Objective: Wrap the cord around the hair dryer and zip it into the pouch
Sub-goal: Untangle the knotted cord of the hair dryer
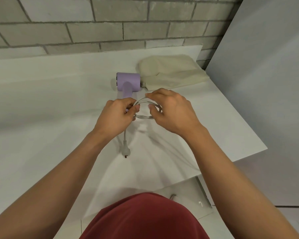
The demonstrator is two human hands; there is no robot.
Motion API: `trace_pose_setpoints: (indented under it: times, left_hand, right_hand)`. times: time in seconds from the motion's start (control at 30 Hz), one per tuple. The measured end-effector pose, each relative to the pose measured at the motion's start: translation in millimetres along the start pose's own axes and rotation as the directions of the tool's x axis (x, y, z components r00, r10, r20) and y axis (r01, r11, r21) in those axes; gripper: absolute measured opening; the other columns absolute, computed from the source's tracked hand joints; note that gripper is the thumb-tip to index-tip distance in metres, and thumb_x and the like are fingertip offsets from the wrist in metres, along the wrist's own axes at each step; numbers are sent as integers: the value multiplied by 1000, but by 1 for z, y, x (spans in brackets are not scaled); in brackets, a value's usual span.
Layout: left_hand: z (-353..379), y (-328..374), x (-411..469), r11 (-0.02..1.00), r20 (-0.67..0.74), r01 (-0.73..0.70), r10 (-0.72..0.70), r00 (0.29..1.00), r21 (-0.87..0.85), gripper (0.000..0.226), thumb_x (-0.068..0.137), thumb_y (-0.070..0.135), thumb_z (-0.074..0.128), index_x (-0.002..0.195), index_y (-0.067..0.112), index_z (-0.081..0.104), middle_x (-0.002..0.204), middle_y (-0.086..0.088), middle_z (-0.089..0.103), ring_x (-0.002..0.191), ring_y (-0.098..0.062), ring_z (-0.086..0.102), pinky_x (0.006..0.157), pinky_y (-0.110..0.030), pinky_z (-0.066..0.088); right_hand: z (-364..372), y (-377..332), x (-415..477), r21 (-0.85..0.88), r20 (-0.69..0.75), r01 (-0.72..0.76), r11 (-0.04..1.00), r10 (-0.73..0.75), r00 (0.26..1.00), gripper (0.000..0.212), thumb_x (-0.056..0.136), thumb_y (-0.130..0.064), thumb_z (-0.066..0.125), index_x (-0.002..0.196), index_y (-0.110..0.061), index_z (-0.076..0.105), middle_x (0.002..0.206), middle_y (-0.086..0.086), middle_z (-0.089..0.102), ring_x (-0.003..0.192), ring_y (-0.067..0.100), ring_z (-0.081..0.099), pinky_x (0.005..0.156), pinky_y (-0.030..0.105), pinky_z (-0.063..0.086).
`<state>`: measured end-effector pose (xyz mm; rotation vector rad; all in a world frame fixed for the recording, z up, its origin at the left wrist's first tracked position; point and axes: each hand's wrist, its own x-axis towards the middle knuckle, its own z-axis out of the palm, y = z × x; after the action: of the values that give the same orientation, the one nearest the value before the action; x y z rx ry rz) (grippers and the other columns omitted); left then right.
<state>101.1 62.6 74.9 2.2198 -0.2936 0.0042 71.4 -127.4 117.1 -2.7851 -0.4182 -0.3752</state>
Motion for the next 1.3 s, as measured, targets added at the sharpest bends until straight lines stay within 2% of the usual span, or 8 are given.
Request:
trace_pose_setpoints:
  times: [0.33, 0.47, 0.67, 0.77, 0.83, 0.97, 1.17, 1.3]
  left_hand:
    - [4, 8, 3, 1000, 2, -20, 20, 1000, -14, 13, 100, 29, 64, 102, 22, 76, 84, 8, 77, 80, -4, 73, 76, -16, 53]
    - [8, 9, 2, 999, 31, 11, -10, 999, -37, 12, 99, 29, 65, 100, 24, 76, 77, 13, 74, 76, 0, 70, 70, -15, 49]
    - [12, 16, -1, 997, 67, 35, -31, 997, -62, 18, 101, 30, 64, 89, 20, 73, 66, 3, 71, 60, -14, 67, 60, -29, 52]
    - [14, 20, 0, 997, 30, 62, -61, 998, -35, 22, 101, 30, 63, 85, 19, 72, 61, 8, 69, 55, -5, 63, 60, -20, 46]
    - [16, 21, 1, 996, 3, 82, -82, 997, -31, 21, 101, 29, 64, 85, 19, 73, 59, 13, 67, 54, -1, 62, 60, -20, 45]
    - [20, 23, 1, 996, -20, 91, -91, 996, -14, 18, 101, 27, 65, 91, 17, 76, 65, 16, 69, 55, 5, 61, 62, -23, 45]
    - [21, 30, -5, 997, -30, 65, -63, 998, 52, 16, 101, 26, 64, 92, 18, 75, 55, 20, 62, 57, 2, 60, 58, -14, 39]
    - [21, 29, -4, 997, 32, 47, -50, 998, 65, 17, 102, 31, 61, 93, 26, 75, 67, 8, 68, 66, -15, 63, 67, -36, 53]
  right_hand:
    - [11, 20, 15, -47, -286, 49, 998, -60, 956, 25, 101, -35, 60, 111, -21, 77, 89, 1, 77, 80, 34, 70, 59, 43, 58]
    - [-1, 26, 19, 237, -385, -14, 971, 107, 917, 25, 102, -39, 62, 113, -23, 78, 101, -6, 80, 87, 22, 74, 73, 43, 60]
    - [-27, 43, 27, 537, -363, -97, 838, 333, 871, 20, 101, -30, 68, 114, -18, 78, 96, -17, 75, 87, 0, 69, 79, 17, 53]
    - [-25, 64, 33, 254, -289, -121, 960, 194, 938, 29, 103, -23, 61, 130, -21, 71, 121, -5, 74, 108, 19, 67, 97, 34, 52]
    - [-26, 71, 33, 18, -284, 17, 1000, -12, 959, 48, 96, -11, 59, 143, -19, 61, 141, 3, 64, 122, 34, 58, 103, 39, 45]
    - [-20, 57, 31, -170, -173, 338, 926, -365, 915, 55, 85, -11, 65, 139, -22, 63, 142, 2, 62, 123, 34, 56, 95, 49, 45]
    - [5, 65, 30, -173, -90, 409, 896, -428, 899, 20, 93, -30, 69, 110, -25, 79, 95, -4, 74, 91, 29, 68, 100, 55, 49]
    - [-3, 68, 30, 16, -37, 345, 939, -344, 938, 23, 96, -38, 65, 111, -31, 81, 92, -8, 78, 85, 26, 69, 84, 42, 52]
